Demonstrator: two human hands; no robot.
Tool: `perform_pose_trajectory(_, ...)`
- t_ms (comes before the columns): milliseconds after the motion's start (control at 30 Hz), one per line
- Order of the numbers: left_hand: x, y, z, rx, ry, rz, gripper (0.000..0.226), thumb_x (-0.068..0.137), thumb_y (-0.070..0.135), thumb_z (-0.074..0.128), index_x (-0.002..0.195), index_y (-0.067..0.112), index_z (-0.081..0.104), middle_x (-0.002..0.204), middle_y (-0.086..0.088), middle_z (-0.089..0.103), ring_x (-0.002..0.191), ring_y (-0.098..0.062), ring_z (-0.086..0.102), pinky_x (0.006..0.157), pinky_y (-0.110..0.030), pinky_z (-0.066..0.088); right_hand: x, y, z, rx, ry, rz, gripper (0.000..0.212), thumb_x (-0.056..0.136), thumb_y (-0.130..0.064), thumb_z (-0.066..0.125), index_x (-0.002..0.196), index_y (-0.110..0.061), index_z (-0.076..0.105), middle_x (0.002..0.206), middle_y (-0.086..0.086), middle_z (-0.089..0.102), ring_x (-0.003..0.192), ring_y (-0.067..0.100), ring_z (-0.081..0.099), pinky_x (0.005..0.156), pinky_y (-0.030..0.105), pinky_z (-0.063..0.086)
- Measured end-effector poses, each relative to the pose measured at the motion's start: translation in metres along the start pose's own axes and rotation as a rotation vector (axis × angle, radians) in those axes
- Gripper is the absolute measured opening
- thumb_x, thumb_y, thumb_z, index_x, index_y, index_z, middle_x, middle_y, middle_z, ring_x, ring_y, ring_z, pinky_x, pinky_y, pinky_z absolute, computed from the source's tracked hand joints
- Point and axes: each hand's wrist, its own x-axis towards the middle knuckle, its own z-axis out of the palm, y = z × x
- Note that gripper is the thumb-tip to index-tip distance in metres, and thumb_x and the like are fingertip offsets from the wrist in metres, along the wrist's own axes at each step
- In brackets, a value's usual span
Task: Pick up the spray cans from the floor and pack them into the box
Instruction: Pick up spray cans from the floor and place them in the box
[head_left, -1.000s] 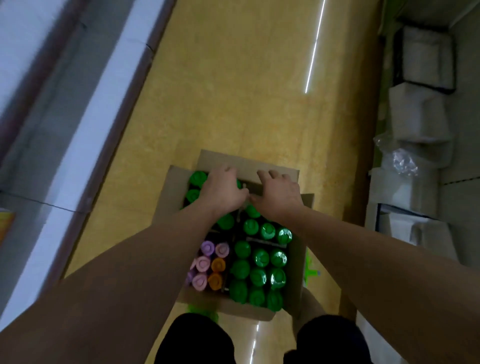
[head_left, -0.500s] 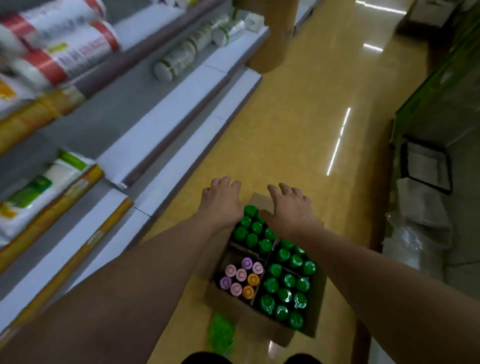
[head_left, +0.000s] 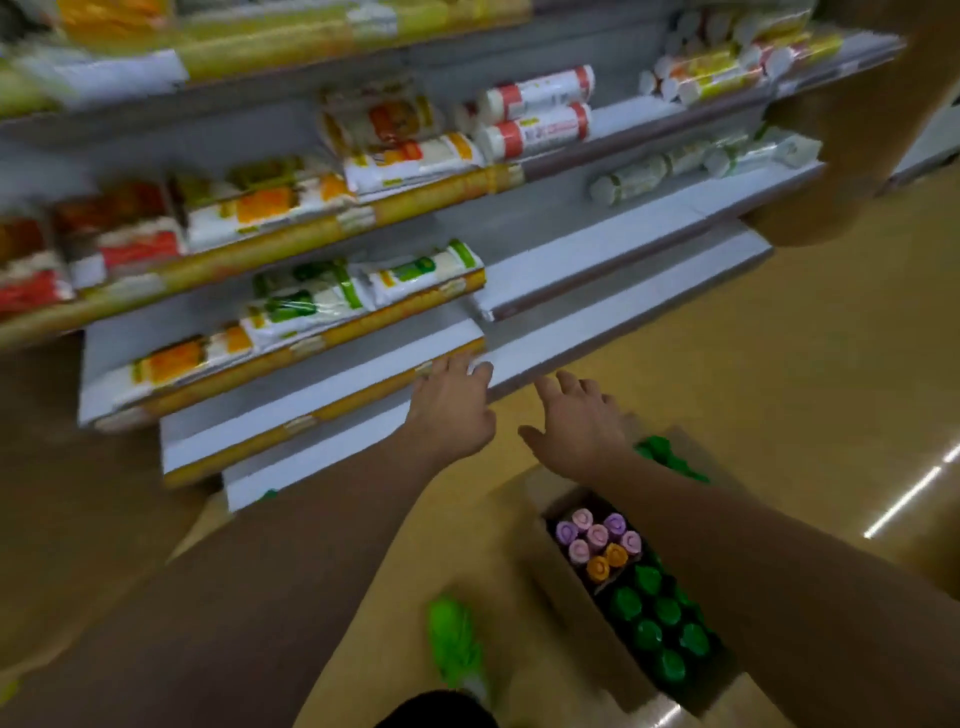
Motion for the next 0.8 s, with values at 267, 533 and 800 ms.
perform_pose_trajectory(267,-0.133,-0.133,-0.020,0.005,0.048,-0.353,0.063,0.087,0.036,0.060,0.145,0.022,0.040,0.152,-0.010,0.035,0.139,-0.034,0.030,0.106,-0.051,0.036,-0.028,-0.158,0.016,-0.042,-0.025,-0.314,0.070,0.094,-0.053,0.052,0.152,-0.022,0.030,0.156,0.008,0.034,0.139,0.033,0.034,0.109,0.050,0.032)
perform_pose_trajectory(533,-0.238,-0.254,-0.008,-0.037,0.027,-0.575,0.067,0.087,0.038,0.064,0.146,0.021,0.038,0.151,-0.008,0.034,0.139,-0.033,0.029,0.106,-0.052,0.035,-0.041,-0.304,0.058,-0.091,-0.081,-0.497,0.064,0.093,-0.052,0.052,0.148,-0.023,0.036,0.151,0.008,0.040,0.136,0.031,0.036,0.106,0.048,0.034)
perform_pose_trajectory(800,-0.353,-0.395,0.009,-0.052,-0.074,-0.693,0.062,0.089,0.036,0.059,0.146,0.020,0.039,0.150,-0.009,0.036,0.136,-0.032,0.035,0.105,-0.050,0.039,-0.074,-0.446,0.111,-0.098,-0.152,-0.506,0.069,0.091,-0.052,0.054,0.151,-0.025,0.031,0.154,0.007,0.036,0.134,0.032,0.039,0.106,0.046,0.036)
